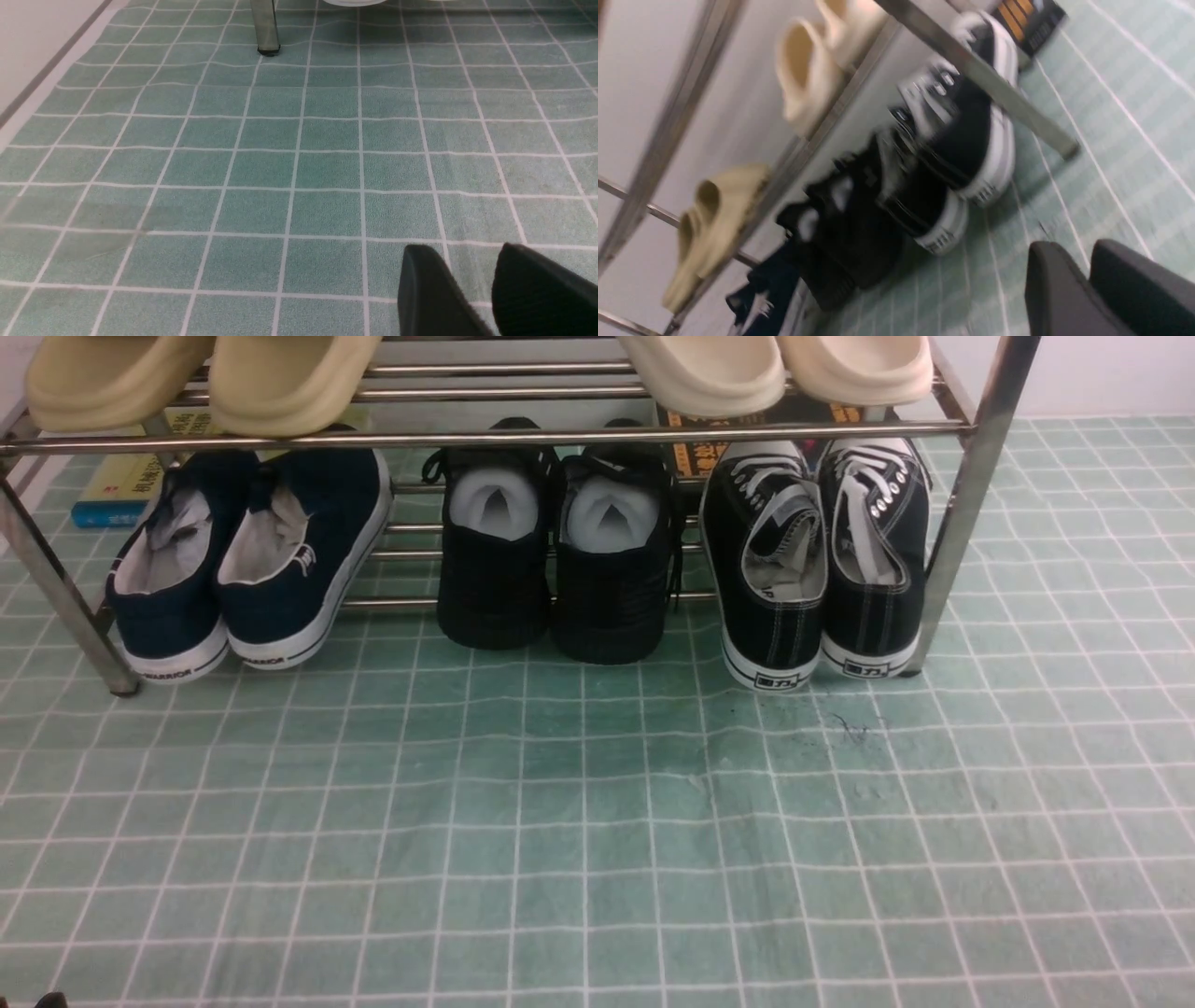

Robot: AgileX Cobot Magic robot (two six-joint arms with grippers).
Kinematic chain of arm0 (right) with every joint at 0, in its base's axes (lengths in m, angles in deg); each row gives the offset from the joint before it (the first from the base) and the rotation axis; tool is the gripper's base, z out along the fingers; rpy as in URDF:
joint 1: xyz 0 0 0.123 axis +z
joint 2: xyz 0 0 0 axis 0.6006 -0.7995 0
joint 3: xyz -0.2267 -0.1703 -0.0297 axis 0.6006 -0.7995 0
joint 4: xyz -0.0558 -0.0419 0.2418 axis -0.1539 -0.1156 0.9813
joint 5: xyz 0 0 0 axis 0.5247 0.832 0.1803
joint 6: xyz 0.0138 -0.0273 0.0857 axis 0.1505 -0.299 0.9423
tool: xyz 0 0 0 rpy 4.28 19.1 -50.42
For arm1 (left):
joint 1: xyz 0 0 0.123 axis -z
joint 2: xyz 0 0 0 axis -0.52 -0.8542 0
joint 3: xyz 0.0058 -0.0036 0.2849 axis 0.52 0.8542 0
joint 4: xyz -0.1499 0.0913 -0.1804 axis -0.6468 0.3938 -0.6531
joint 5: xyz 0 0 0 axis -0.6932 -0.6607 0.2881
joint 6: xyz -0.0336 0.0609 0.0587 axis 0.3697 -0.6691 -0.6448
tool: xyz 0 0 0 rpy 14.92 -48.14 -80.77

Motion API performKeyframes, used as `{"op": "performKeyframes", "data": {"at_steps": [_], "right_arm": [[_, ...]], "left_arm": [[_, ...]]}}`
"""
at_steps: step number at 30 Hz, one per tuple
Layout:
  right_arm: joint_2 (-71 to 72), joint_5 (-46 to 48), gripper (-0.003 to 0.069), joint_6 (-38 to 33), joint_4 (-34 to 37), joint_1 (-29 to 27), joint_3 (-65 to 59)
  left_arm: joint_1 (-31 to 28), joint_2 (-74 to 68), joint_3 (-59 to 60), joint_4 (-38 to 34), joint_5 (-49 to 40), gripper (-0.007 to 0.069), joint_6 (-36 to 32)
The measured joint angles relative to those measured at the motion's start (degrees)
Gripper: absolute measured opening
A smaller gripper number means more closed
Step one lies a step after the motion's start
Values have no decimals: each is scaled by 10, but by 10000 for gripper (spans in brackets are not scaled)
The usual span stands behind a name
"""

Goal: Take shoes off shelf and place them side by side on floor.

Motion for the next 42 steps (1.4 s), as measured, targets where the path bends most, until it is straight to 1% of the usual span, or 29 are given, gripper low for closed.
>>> {"op": "performKeyframes", "data": {"at_steps": [1, 2, 3, 4, 5, 7, 9, 10, 11, 12, 13, 14, 16, 18, 19, 20, 21, 22, 24, 26, 27, 29, 31, 33, 35, 36, 38, 40, 42], "right_arm": [[-3, -1, 89, -9, -1, 0, 11], [-18, -1, 59, -27, -11, 0, 35], [-53, 16, 7, -70, -28, 0, 87], [-63, 24, -1, -80, -36, 0, 100], [-104, 62, -12, -113, -56, 0, 147], [-183, 149, -10, -148, -78, 0, 218], [-259, 232, -4, -163, -91, 0, 270], [-268, 241, -3, -165, -91, 0, 275], [-339, 312, 3, -173, -94, 0, 314], [-357, 328, 4, -177, -94, 0, 323], [-428, 384, 9, -197, -88, 0, 355], [-437, 390, 10, -197, -87, 0, 358], [-517, 439, 15, -243, -59, 0, 391], [-610, 491, 22, -324, 3, 0, 430], [-616, 495, 23, -338, 8, 0, 433], [-666, 529, 27, -392, 54, 0, 457], [-678, 537, 27, -408, 60, 0, 464], [-727, 571, 29, -475, 116, 0, 493], [-766, 586, 36, -516, 158, 0, 524], [-794, 588, 39, -527, 185, 0, 546], [-821, 588, 44, -531, 198, 3, 581], [-841, 588, 50, -531, 194, 12, 610], [-860, 588, 68, -521, 165, 39, 657], [-872, 591, 86, -491, 133, 65, 697], [-886, 594, 116, -437, 76, 101, 740], [-888, 594, 123, -431, 63, 108, 745], [-916, 580, 178, -334, -27, 152, 804], [-941, 570, 232, -273, -95, 178, 840], [-970, 562, 276, -219, -142, 199, 876]], "left_arm": [[0, 0, 0, 0, 0, 242, 0], [0, 0, 0, 0, 0, 242, 0], [0, 0, 0, 0, 0, 242, 0], [0, 0, 0, 0, 0, 242, 0], [0, 0, 0, 0, 0, 242, 0], [0, 0, 0, 0, 0, 242, 0], [0, 0, 0, 0, 0, 242, 0], [0, 0, 0, 0, 0, 242, 0], [0, 0, 0, 0, 0, 242, 0], [0, 0, 0, 0, 0, 242, 0], [0, 0, 0, 0, 0, 242, 0], [0, 0, 0, 0, 0, 242, 0], [0, 0, 0, 0, 0, 242, 0], [0, 0, 0, 0, 0, 242, 0], [0, 0, 0, 0, 0, 242, 0], [0, 0, 0, 0, 0, 242, 0], [0, 0, 0, 0, 0, 242, 0], [0, 0, 0, 0, 0, 242, 0], [0, 0, 0, 0, 0, 242, 0], [0, 0, 0, 0, 0, 242, 0], [0, 0, 0, 0, 0, 242, 0], [0, 0, 0, 0, 0, 242, 0], [0, 0, 0, 0, 0, 242, 0], [0, 0, 0, 0, 0, 242, 0], [0, 0, 0, 0, 0, 242, 0], [0, 0, 0, 0, 0, 242, 0], [0, 0, 0, 0, 0, 242, 0], [0, 0, 0, 0, 0, 242, 0], [0, 0, 0, 0, 0, 242, 0]]}}
